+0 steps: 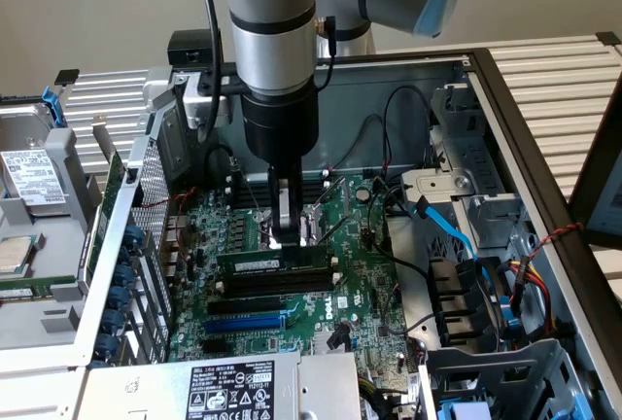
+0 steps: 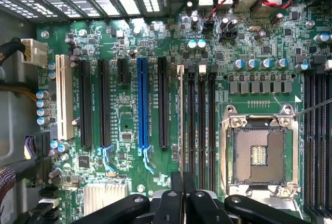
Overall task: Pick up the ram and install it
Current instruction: 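Insert the ram into the slot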
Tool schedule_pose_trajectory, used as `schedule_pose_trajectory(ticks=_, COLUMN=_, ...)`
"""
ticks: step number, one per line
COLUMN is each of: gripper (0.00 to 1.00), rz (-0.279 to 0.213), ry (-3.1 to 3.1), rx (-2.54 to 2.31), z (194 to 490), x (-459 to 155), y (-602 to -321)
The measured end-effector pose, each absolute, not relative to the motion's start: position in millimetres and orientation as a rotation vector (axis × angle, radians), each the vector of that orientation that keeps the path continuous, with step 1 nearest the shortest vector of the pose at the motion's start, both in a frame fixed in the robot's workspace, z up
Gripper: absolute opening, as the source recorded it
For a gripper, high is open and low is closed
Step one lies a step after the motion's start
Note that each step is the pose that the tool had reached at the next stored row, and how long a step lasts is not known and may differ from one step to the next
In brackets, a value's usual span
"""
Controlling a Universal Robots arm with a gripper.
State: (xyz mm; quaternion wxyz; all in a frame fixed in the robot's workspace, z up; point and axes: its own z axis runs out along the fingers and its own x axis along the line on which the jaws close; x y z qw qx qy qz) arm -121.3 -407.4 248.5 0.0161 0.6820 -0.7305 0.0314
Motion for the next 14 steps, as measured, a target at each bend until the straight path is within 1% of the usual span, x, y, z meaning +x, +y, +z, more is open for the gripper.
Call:
schedule_pose_trajectory(ticks=5, gripper=0.12, rz=0.096, ry=-2.272, rx=2.119, z=248.4, x=-111.3, y=-407.4)
schedule_pose_trajectory(ticks=9, gripper=0.12, rz=0.044, ry=-2.246, rx=2.099, z=248.3, x=-110.9, y=-407.4)
schedule_pose_trajectory(ticks=14, gripper=0.12, rz=0.041, ry=-2.233, rx=2.112, z=248.1, x=-110.8, y=-407.4)
